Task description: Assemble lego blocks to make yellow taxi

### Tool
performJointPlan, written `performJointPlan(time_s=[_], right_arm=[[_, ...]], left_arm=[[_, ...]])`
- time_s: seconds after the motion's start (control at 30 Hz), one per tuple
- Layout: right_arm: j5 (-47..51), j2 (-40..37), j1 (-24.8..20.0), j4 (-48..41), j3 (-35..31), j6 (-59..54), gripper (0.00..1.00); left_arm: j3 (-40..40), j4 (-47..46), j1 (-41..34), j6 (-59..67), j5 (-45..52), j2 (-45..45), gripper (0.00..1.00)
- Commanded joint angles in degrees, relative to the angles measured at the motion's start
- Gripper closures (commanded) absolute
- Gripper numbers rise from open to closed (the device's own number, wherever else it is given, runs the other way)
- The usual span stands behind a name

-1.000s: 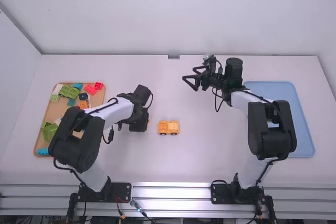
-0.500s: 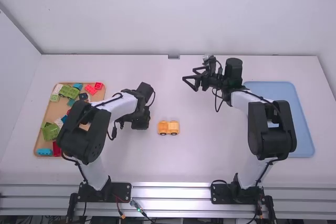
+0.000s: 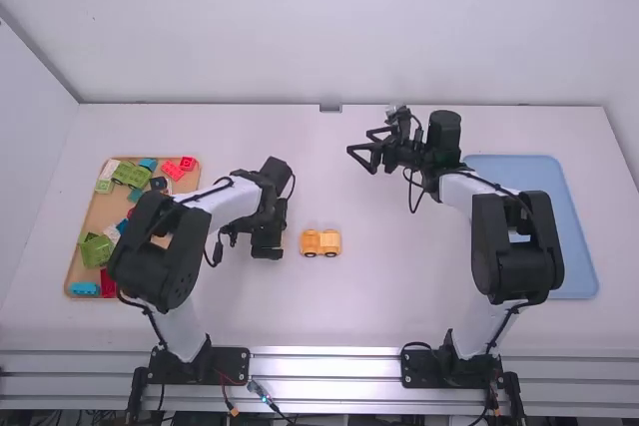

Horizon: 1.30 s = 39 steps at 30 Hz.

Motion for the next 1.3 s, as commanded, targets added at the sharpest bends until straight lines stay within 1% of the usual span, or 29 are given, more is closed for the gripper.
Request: performJointPlan(time_s=[0.0,0.1,0.23,0.27,0.3,0.33,0.37,0.4,0.43,0.47,0.5,0.63,0.7,0.77,0.8,0.83,0.87,0.93,0.97,1.03,1.07,1.1,1.2,1.27], right_arm=[[-0.31,0.50,0.15,0.09,0.70,-0.02,0.01],[-0.31,0.50,0.15,0.07,0.70,-0.04,0.01],[-0.31,0.50,0.15,0.02,0.70,-0.02,0.01],[-0.31,0.50,0.15,-0.02,0.70,-0.04,0.01],[-0.31,0.50,0.15,-0.11,0.70,-0.04,0.01],[-0.33,0.50,0.15,-0.09,0.70,-0.04,0.01],[-0.28,0.50,0.15,-0.11,0.70,-0.04,0.01],[-0.31,0.50,0.15,-0.11,0.70,-0.02,0.01],[-0.31,0.50,0.15,-0.09,0.70,-0.04,0.01],[-0.28,0.50,0.15,-0.09,0.70,-0.04,0.01],[-0.31,0.50,0.15,-0.09,0.70,-0.04,0.01],[-0.28,0.50,0.15,-0.07,0.70,-0.07,0.01],[-0.33,0.50,0.15,0.04,0.70,-0.09,0.01],[-0.33,0.50,0.15,0.09,0.70,-0.31,0.01],[-0.39,0.50,0.15,0.09,0.70,-0.26,0.01],[-0.57,0.50,0.15,0.11,0.70,-0.26,0.01],[-0.55,0.50,0.13,0.07,0.70,-0.26,0.01],[-0.63,0.50,0.15,0.04,0.70,-0.24,0.01],[-1.44,0.50,0.15,0.04,0.70,-0.35,0.01],[-3.54,0.50,0.15,0.11,0.70,-1.53,0.01],[-6.29,0.50,0.15,0.11,0.70,-3.54,0.01],[-7.69,0.50,0.15,0.09,0.70,-4.48,0.01],[-9.53,0.50,0.15,0.07,0.70,-4.94,0.01],[-9.62,0.50,0.15,-0.13,0.70,-5.29,0.01]], left_arm=[[-0.59,-0.39,-0.11,1.25,1.44,0.04,0.01],[0.48,-0.70,0.52,6.91,2.80,-1.25,0.01],[6.69,-7.21,1.62,20.33,3.08,-2.75,0.01],[8.57,-9.20,1.99,25.59,2.84,-3.06,0.01],[11.41,-11.91,2.58,35.50,2.49,-3.32,0.01],[13.14,-13.46,2.84,42.73,2.47,-3.39,0.01],[15.28,-15.19,3.17,52.37,2.51,-3.39,0.01],[18.36,-16.15,3.72,65.13,3.08,-3.39,0.01],[20.13,-16.70,3.91,71.95,2.99,-3.39,0.01],[21.00,-17.03,4.07,75.56,2.56,-3.39,0.01],[22.80,-17.07,4.09,84.30,0.50,-3.39,0.01],[25.00,-17.09,4.11,104.13,-6.91,-3.39,0.01],[25.18,-16.90,3.98,108.45,-7.96,-3.39,0.01],[25.14,-16.17,3.98,118.16,-7.50,-3.39,0.01],[25.14,-16.09,4.11,123.23,-6.45,-3.39,0.01],[25.11,-16.02,4.04,132.02,-3.50,-3.39,0.01],[24.83,-15.12,4.20,142.09,2.12,-3.41,0.01],[24.76,-14.80,4.85,148.69,6.38,-3.76,0.01],[24.74,-16.31,5.70,157.83,11.85,-4.07,0.01],[24.74,-20.41,7.15,171.75,19.58,-4.76,0.01],[24.74,-24.59,9.27,183.47,26.43,-5.31,0.01],[24.74,-27.28,10.99,189.54,30.73,-5.33,0.01],[23.12,-32.28,15.58,203.71,37.99,-5.31,0.01],[20.48,-31.58,18.60,208.67,40.44,-5.31,0.01]])
